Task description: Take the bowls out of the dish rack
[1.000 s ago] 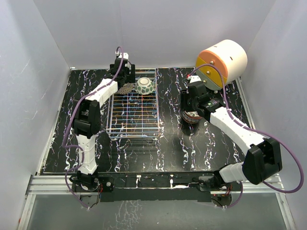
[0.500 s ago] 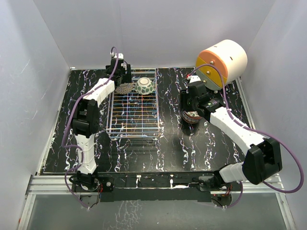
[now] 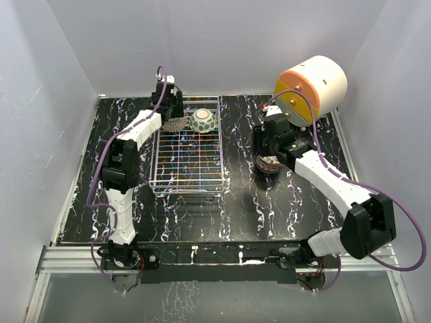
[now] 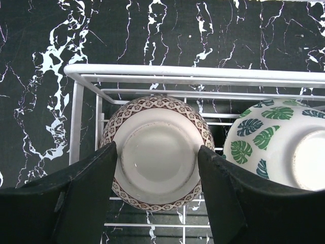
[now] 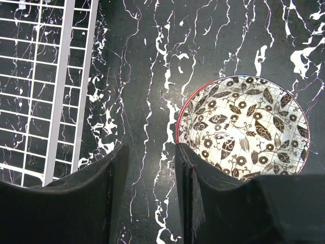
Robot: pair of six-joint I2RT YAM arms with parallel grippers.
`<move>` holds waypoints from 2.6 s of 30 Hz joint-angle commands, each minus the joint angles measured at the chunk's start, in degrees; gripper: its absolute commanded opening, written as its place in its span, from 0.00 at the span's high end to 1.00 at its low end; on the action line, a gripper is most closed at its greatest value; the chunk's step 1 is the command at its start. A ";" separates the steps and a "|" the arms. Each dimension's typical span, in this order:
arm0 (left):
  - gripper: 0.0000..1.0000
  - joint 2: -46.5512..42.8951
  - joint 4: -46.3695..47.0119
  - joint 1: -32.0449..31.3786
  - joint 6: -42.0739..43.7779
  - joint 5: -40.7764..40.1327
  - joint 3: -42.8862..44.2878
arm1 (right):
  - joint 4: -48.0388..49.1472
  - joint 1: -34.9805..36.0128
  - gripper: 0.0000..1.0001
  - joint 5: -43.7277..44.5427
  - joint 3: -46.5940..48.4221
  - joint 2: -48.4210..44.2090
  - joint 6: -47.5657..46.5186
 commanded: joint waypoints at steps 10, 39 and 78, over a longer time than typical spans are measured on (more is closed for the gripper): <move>0.38 0.94 -2.31 0.03 0.24 0.87 1.30 | 3.30 -0.11 0.56 0.04 -0.42 -1.48 0.03; 0.64 -3.92 -10.88 0.00 -2.79 6.01 10.35 | 3.34 -0.15 0.56 -0.50 -0.98 -2.21 0.09; 0.66 -25.94 12.98 5.02 -29.45 43.81 -19.82 | 42.51 -0.09 0.43 -36.54 -4.79 2.10 32.29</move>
